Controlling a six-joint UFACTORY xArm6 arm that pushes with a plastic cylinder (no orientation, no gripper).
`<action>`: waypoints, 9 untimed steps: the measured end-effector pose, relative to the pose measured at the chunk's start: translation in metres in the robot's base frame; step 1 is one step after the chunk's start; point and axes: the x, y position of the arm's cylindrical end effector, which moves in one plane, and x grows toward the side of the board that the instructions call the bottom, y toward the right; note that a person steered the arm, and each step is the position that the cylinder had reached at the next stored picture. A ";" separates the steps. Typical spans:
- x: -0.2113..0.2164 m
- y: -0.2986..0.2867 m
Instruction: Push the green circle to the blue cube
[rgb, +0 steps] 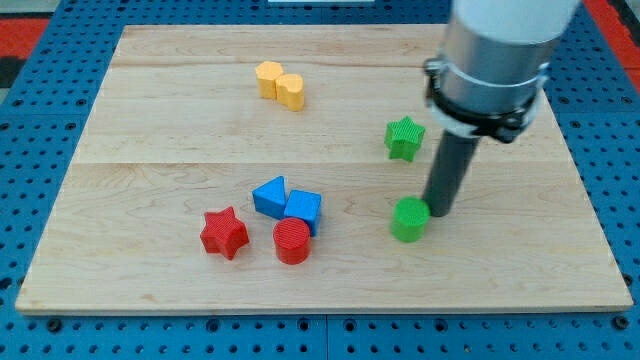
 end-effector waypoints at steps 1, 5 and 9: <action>0.028 -0.001; 0.033 -0.045; 0.018 -0.045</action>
